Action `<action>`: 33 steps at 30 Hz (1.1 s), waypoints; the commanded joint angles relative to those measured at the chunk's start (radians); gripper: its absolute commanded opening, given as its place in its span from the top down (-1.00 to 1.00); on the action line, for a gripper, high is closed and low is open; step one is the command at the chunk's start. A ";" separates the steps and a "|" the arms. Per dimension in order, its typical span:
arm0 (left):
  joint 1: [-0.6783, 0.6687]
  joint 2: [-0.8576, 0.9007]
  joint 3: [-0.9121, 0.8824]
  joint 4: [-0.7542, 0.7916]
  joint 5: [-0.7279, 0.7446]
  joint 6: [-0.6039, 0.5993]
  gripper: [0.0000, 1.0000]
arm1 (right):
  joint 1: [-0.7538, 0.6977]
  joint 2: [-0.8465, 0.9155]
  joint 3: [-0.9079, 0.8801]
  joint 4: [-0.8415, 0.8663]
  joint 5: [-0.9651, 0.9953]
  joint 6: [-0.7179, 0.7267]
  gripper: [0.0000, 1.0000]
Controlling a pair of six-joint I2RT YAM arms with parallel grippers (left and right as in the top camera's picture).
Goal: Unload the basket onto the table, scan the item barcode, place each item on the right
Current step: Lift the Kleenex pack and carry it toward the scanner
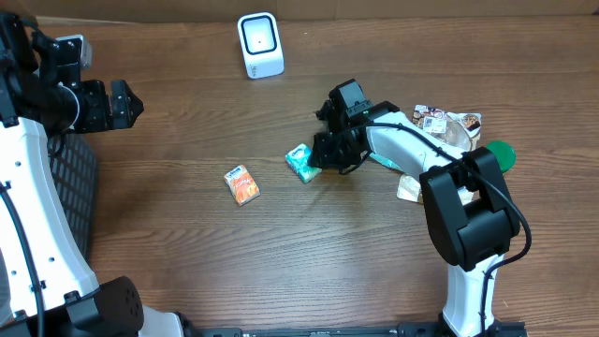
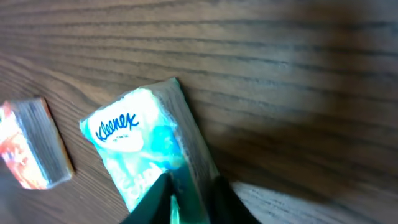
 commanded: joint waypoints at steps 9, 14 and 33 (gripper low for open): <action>-0.007 -0.002 0.010 0.002 0.001 0.018 -0.99 | 0.006 0.003 -0.021 0.014 -0.021 0.094 0.92; -0.007 -0.002 0.010 0.002 0.001 0.018 -0.99 | -0.019 0.000 0.011 0.021 -0.163 0.044 0.92; -0.007 -0.002 0.010 0.002 0.001 0.018 -0.99 | -0.261 -0.131 0.061 0.187 -1.036 0.299 0.92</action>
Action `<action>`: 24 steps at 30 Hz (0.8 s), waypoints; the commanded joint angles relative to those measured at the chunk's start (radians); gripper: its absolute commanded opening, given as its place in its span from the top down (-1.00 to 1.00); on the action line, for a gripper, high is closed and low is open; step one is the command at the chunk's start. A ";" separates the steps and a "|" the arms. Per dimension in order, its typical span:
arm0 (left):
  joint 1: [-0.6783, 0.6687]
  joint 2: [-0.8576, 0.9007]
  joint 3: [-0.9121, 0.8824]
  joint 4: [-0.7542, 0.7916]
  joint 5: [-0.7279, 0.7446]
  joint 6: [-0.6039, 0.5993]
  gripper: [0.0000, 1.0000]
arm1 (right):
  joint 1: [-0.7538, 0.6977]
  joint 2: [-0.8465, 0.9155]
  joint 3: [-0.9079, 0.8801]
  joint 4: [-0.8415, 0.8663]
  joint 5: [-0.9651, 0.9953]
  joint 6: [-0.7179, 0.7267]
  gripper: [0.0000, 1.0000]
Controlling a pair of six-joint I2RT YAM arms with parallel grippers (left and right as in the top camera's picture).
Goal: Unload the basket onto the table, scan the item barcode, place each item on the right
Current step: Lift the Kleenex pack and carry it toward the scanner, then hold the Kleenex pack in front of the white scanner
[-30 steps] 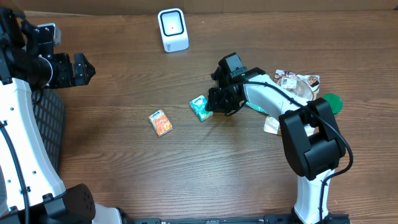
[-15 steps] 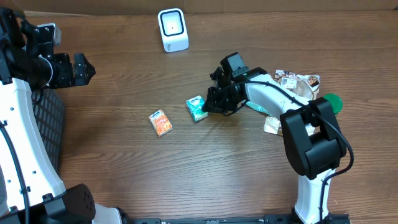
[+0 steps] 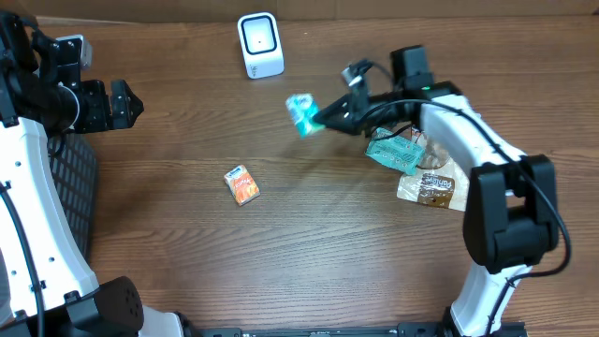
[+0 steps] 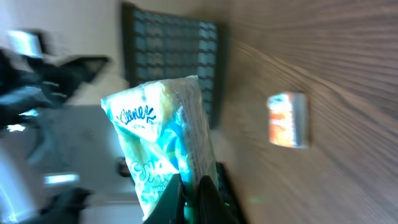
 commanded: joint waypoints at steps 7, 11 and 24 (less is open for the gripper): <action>-0.006 -0.002 0.010 0.002 0.001 0.018 -0.99 | -0.031 -0.042 0.029 0.267 -0.227 0.496 0.92; -0.007 -0.002 0.010 0.002 0.001 0.018 -0.99 | -0.030 -0.051 0.029 0.317 -0.227 0.564 0.92; -0.007 -0.002 0.010 0.002 0.001 0.018 -0.99 | -0.030 -0.056 0.029 0.321 -0.183 0.597 0.92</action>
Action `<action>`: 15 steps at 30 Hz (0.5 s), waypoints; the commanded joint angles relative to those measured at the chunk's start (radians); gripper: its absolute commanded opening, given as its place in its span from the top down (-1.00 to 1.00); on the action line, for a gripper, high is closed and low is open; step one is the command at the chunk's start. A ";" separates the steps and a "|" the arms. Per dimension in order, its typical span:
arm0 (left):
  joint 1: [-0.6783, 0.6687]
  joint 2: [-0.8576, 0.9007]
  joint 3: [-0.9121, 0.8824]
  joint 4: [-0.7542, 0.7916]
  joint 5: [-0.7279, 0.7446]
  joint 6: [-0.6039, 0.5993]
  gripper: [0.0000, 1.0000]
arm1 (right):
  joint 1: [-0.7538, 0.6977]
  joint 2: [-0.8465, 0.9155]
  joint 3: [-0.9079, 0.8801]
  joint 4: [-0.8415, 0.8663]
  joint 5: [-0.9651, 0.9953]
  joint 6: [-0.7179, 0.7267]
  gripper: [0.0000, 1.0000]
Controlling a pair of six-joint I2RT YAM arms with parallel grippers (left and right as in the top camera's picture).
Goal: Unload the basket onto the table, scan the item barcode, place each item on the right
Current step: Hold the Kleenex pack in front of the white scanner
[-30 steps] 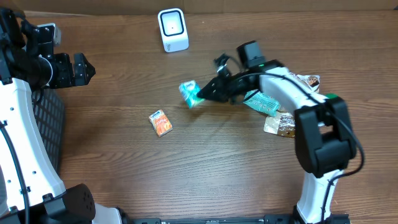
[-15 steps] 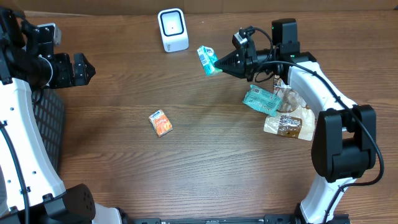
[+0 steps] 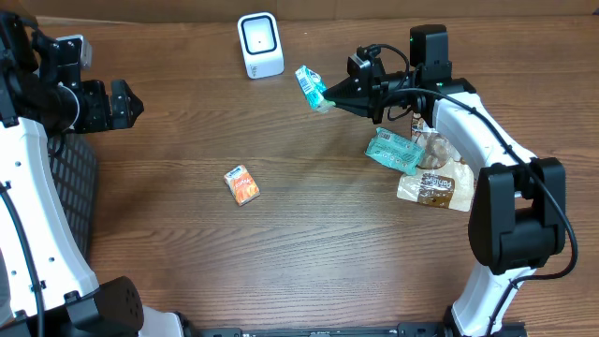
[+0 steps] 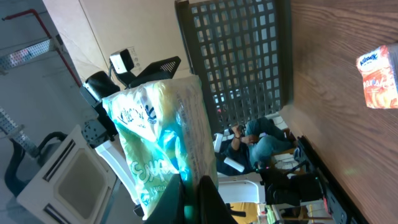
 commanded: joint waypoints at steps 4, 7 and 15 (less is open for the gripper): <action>-0.007 -0.002 0.010 0.001 0.001 0.018 -0.99 | 0.005 -0.046 0.019 -0.005 0.098 -0.159 0.92; -0.007 -0.002 0.010 0.002 0.001 0.018 -0.99 | 0.011 -0.045 0.019 -0.124 0.249 -0.288 0.92; -0.007 -0.002 0.010 0.002 0.001 0.018 -0.99 | 0.055 -0.046 0.021 -0.488 0.765 -0.518 0.92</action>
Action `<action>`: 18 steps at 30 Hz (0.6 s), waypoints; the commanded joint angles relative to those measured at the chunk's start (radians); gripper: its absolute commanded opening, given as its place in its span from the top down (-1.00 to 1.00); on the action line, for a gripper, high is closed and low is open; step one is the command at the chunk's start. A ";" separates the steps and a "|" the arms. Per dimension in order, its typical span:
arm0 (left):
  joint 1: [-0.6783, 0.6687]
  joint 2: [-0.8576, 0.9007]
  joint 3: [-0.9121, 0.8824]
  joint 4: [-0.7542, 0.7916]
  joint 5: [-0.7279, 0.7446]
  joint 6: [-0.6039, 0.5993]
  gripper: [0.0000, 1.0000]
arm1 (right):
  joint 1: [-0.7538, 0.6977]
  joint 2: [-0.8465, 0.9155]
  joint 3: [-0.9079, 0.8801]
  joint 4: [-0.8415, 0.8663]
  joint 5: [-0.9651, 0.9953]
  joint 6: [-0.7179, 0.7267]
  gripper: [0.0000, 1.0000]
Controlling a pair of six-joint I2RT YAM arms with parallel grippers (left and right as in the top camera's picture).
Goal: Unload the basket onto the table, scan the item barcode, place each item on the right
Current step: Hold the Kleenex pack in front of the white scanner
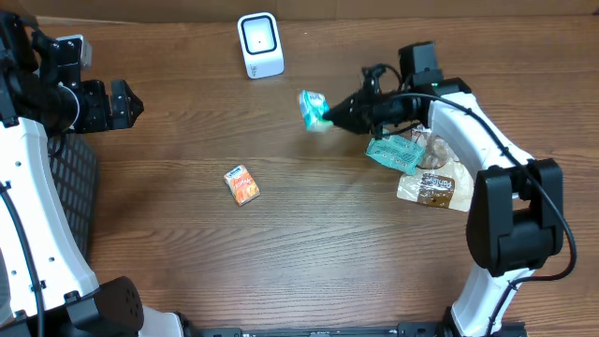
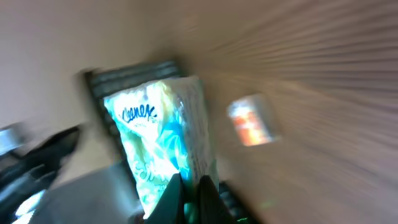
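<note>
My right gripper (image 1: 329, 116) is shut on a teal and white Kleenex tissue pack (image 1: 313, 109) and holds it above the table, right of and nearer than the white barcode scanner (image 1: 259, 44) at the back. In the right wrist view the Kleenex pack (image 2: 163, 137) stands between the two dark fingers (image 2: 172, 198), blurred by motion. My left gripper (image 1: 124, 103) hangs at the far left, far from the pack; its jaws look parted.
An orange tissue pack (image 1: 242, 184) lies left of centre on the wooden table (image 1: 309, 243). Several snack packets, among them a teal one (image 1: 394, 153), lie at the right under my right arm. A black grid rack (image 1: 73, 183) stands at the left edge.
My right gripper, still shut on the Kleenex pack, has moved slightly nearer and lower, and the pack has turned. The left arm has not moved.
My right gripper was shut on the Kleenex pack lying on the table near the centre. It then held the pack lifted, toward the scanner. Later the pack was higher and right of the scanner, and now it sits a little nearer, still held.
</note>
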 commanded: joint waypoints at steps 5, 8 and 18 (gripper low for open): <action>-0.007 -0.002 0.010 0.002 0.001 0.018 -0.99 | 0.055 -0.039 0.140 -0.163 0.431 -0.164 0.92; -0.007 -0.002 0.010 0.002 0.001 0.018 -0.99 | 0.089 -0.036 0.310 -0.295 0.618 -0.189 0.92; -0.007 -0.002 0.010 0.001 0.002 0.018 -0.99 | 0.338 0.021 0.688 -0.261 1.424 -0.346 0.92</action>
